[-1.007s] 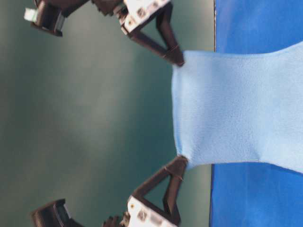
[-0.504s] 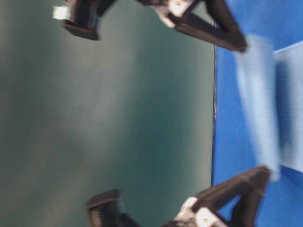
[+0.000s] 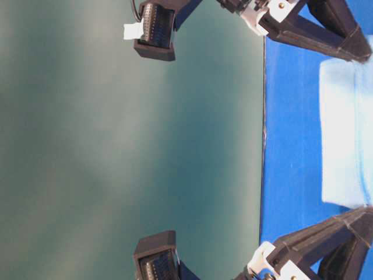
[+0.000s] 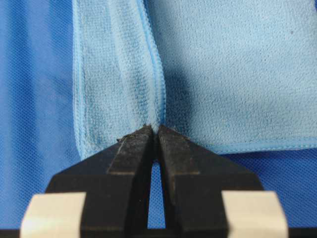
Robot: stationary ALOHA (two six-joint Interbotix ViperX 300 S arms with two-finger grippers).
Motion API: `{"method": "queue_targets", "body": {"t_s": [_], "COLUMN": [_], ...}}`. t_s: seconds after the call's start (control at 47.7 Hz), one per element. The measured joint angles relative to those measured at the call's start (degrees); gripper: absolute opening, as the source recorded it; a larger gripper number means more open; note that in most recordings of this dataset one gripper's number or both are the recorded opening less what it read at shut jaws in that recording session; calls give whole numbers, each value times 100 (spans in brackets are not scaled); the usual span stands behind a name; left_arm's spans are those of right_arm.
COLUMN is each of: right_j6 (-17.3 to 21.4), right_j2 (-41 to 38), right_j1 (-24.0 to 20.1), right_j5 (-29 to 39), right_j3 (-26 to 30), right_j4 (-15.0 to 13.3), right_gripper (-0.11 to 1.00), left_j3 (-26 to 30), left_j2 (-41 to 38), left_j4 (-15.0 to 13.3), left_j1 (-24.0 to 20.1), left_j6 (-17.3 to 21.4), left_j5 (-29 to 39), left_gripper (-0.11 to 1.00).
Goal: Fold a vertical towel.
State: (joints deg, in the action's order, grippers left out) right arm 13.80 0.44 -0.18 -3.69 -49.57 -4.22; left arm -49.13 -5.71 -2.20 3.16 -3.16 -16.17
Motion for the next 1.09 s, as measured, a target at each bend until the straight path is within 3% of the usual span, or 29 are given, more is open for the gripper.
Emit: {"method": "queue_targets", "body": {"t_s": [0.252,0.294,0.441,0.483,0.671,0.839,1.091], "right_j6": [9,9,18,18,35,35,18], "right_j2": [0,0,0,0,0,325,1345], "right_j1": [-62,-114,-396,-501,-923,-993,-993], "right_j5": [-141,-149,-158,-158,-158,-141,246], "right_j3": [0,0,9,9,9,35,53], "right_j4": [18,9,9,9,18,26,26], "right_gripper": [7,14,60,64,47,48,48], "left_j3": [26,35,62,62,62,62,70], "left_j2": [-9,-9,-9,0,9,308,1406], "left_j4": [9,0,0,9,0,9,0], "left_j1": [26,53,237,308,756,853,782], "left_j6": [0,9,0,9,0,53,88], "left_j5": [-9,-9,-9,-9,44,343,1107], "left_gripper": [24,26,27,27,27,26,26]}}
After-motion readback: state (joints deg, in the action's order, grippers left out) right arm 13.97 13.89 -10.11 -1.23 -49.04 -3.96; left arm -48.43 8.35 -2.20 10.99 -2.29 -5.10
